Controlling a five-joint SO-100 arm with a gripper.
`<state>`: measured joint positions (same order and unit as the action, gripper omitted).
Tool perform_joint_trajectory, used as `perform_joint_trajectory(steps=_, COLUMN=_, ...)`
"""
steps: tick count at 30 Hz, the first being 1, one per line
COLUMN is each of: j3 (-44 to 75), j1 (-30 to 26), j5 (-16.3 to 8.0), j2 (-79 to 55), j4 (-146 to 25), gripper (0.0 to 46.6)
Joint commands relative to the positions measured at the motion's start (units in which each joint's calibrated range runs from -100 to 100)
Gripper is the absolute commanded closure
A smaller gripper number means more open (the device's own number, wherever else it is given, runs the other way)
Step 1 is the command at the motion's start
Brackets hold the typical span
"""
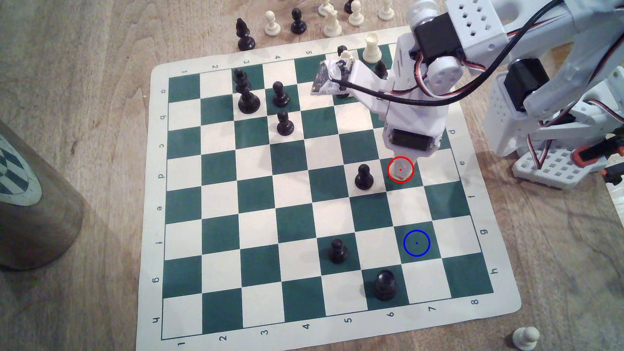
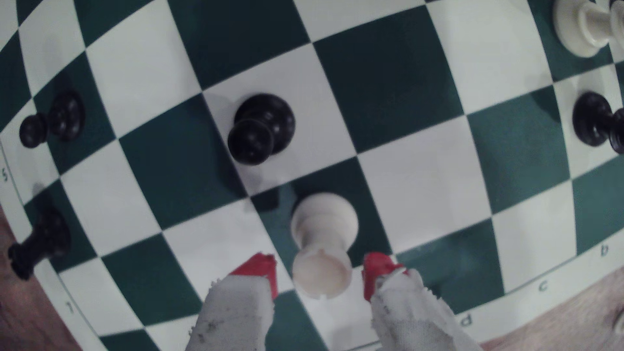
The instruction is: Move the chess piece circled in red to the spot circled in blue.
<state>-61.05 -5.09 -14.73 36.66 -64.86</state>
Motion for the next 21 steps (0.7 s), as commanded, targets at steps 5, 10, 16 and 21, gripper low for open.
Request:
perform_joint_trajectory(steps=5, j3=0.3, j1=0.12, j5=-0.44, j2=-0.66, j4=1.63, gripper=32.6)
perform_joint_trajectory(steps=10, j3=0.3, j1=0.12, j5=-0.44, j2=-1.34, j4=1.88, gripper=34.2)
perform_joint_trajectory(steps=16, j3=0.21, j1=-0.11, j5=-0.44, j2=-1.0, j4=1.96, gripper=37.3)
perform_joint_trajectory(steps=21, j3=0.21, j1=-0.27, j5=-0.44, j2=-0.83, j4=2.13, gripper=41.4)
